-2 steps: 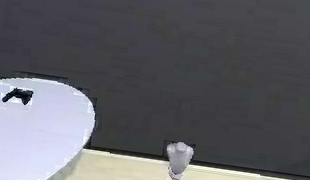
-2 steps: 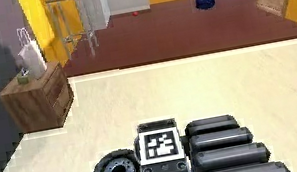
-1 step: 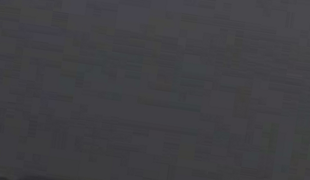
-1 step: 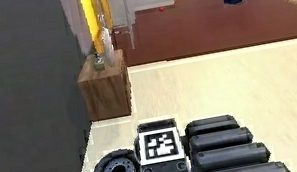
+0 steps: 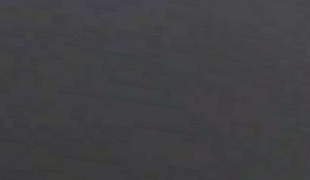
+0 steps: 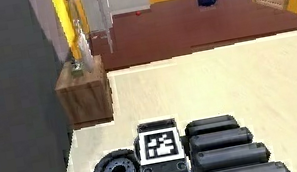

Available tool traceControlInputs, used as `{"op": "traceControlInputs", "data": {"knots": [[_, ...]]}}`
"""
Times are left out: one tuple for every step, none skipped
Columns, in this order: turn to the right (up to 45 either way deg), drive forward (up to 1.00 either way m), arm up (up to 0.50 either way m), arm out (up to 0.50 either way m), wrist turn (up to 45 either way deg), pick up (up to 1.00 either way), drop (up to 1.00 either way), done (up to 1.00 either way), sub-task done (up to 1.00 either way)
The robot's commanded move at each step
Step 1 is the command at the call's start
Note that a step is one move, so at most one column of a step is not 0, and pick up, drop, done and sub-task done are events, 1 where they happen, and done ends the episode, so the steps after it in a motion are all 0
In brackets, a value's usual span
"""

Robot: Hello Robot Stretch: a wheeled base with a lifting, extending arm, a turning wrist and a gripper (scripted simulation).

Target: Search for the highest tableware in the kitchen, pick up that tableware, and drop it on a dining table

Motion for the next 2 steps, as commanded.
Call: {"op": "traceControlInputs", "data": {"knots": [[-3.0,0.00,0.00,0.00,0.0,0.00,0.00,0.00,0.00],[3.0,0.00,0.00,0.00,0.0,0.00,0.00,0.00,0.00]]}}
